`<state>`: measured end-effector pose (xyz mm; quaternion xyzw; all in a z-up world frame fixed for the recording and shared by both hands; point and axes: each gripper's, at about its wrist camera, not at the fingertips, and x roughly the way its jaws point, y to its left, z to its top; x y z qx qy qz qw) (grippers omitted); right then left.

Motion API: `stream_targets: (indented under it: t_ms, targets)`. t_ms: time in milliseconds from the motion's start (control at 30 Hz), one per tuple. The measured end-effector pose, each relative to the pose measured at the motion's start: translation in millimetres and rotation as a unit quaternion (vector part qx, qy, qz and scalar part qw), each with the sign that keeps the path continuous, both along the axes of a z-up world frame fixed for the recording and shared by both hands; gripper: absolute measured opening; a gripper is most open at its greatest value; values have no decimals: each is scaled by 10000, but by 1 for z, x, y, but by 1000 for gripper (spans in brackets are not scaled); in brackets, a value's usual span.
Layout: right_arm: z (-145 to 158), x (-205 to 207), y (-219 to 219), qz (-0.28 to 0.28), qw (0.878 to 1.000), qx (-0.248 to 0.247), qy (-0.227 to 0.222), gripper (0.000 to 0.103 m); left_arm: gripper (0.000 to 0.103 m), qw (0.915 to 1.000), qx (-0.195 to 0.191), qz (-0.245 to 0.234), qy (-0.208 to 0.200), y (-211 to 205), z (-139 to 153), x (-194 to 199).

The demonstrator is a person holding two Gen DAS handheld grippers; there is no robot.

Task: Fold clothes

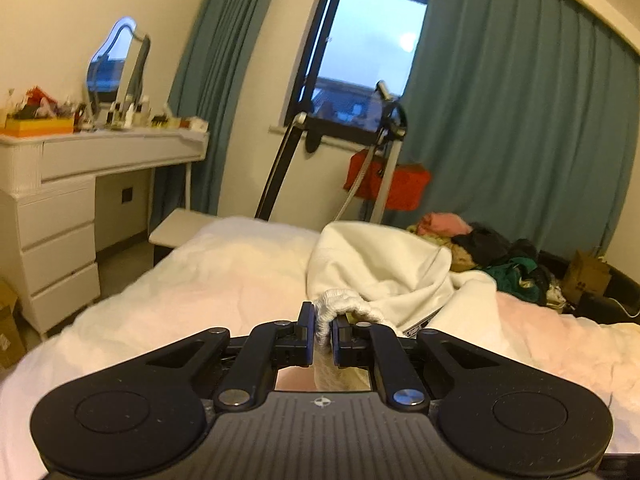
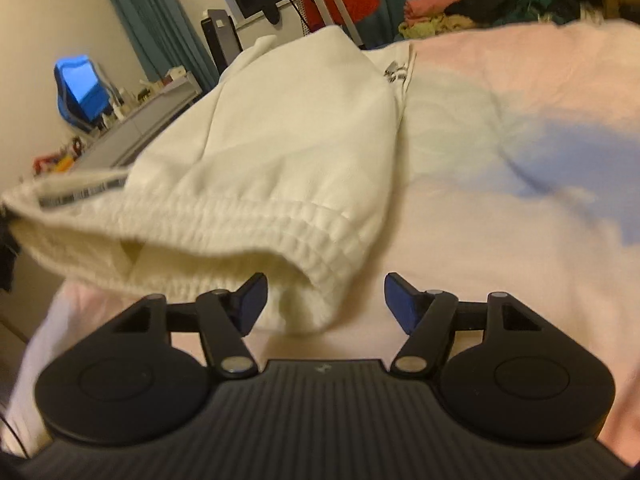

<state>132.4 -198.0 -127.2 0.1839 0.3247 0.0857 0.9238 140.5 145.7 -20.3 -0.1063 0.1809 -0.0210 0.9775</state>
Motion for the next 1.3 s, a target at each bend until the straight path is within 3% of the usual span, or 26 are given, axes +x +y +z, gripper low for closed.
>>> stream_targets:
  t_ms: [33, 100, 233, 333, 467, 567, 633, 733, 867, 933, 1000, 1100, 1300]
  targets:
    - [-2, 4, 2, -19, 10000, 16, -34, 58, 9, 10000, 4, 0, -1, -1, -1, 1]
    - [-4, 12, 5, -186, 9996, -195, -65, 25, 9, 10000, 63, -24, -47, -7, -2, 3]
    - [9, 3, -4, -536, 9978, -285, -262, 19, 9, 9998, 125, -128, 92, -14, -7, 12]
    - [42, -20, -1, -654, 9916, -687, -876, 17, 9, 9997, -17, -113, 234, -12, -9, 12]
    - [88, -63, 7, -636, 9731, -1376, -1732, 15, 9, 9985, -265, -116, 468, -5, -7, 3]
    - [109, -103, 19, -366, 9521, -2170, -2125, 15, 9, 9934, -549, -179, 990, 1, -11, -11]
    - [109, -123, 26, -166, 9457, -2478, -2097, 16, 9, 9850, -816, -246, 1501, 7, -19, -20]
    - [92, -133, 32, 133, 9561, -2475, -1566, 16, 10, 9688, -1200, -386, 2135, 16, -31, -34]
    - [72, -135, 45, 372, 9598, -2627, -918, 19, 16, 9538, -1687, -559, 2424, 30, -35, -56]
    - [69, -135, 40, 385, 9639, -2534, -727, 21, 46, 9483, -2068, -644, 2321, 41, -31, -69]
    - [67, -131, 30, 404, 9731, -2212, -508, 36, 55, 9428, -2433, -814, 2128, 49, -27, -80]
    - [65, -135, 16, 394, 9849, -1649, -354, 63, 59, 9347, -2650, -966, 2164, 48, -28, -80]
    - [73, -141, -14, 444, 9975, -261, -476, 64, 60, 9223, -2413, -1049, 2830, 20, -51, -56]
